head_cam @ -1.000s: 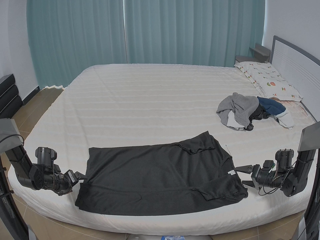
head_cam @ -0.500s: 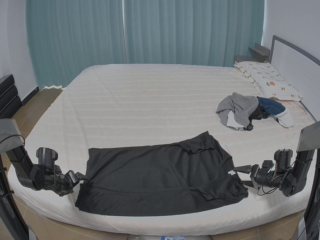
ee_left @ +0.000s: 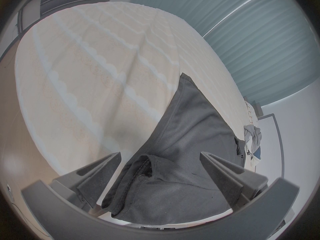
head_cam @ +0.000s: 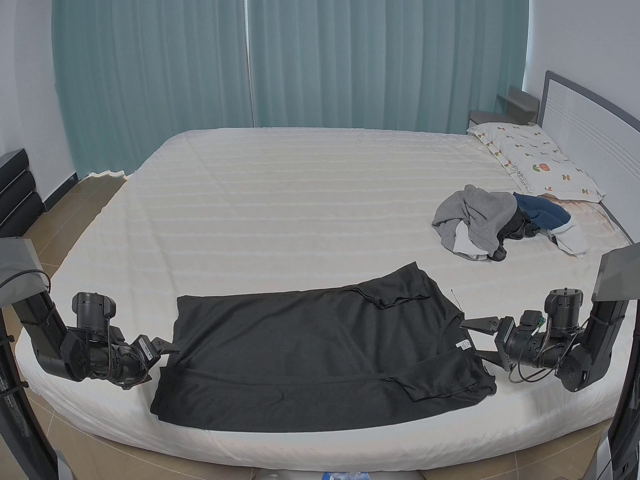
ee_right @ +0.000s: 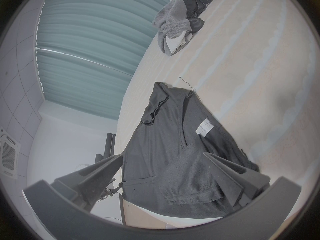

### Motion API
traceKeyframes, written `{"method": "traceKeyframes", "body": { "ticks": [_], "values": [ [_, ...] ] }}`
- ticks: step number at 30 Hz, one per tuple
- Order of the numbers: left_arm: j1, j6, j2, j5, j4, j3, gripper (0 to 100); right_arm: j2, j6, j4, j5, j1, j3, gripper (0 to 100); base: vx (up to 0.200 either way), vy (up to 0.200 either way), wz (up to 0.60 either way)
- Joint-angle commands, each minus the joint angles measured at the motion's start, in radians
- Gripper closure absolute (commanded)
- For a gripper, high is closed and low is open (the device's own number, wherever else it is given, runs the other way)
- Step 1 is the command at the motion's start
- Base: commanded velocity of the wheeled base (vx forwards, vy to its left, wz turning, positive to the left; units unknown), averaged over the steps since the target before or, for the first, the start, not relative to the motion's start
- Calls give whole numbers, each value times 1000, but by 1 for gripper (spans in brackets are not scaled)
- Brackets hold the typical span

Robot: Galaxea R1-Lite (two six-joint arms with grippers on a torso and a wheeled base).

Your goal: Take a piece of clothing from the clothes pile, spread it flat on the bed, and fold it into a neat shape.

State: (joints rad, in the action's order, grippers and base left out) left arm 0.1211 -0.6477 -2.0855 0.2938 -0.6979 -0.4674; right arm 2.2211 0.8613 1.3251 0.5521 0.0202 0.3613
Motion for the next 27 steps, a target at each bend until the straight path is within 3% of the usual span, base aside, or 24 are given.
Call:
{"method": "traceKeyframes", "body": {
  "ticks": [1,6,12,27],
  "values": [
    [-3,8,-5,2,-11,27,0,6,1,0,0,1,-1,0,0,0,0],
    [-6,-1,-5,1,-38,35,0,15,1,2,0,1,-1,0,0,0,0],
    [-8,0,-7,1,-38,33,0,17,1,2,0,1,-7,0,-200,0,0],
    [-6,-38,-13,-10,-40,9,0,25,-1,2,0,1,-7,0,0,0,0]
  ]
}}
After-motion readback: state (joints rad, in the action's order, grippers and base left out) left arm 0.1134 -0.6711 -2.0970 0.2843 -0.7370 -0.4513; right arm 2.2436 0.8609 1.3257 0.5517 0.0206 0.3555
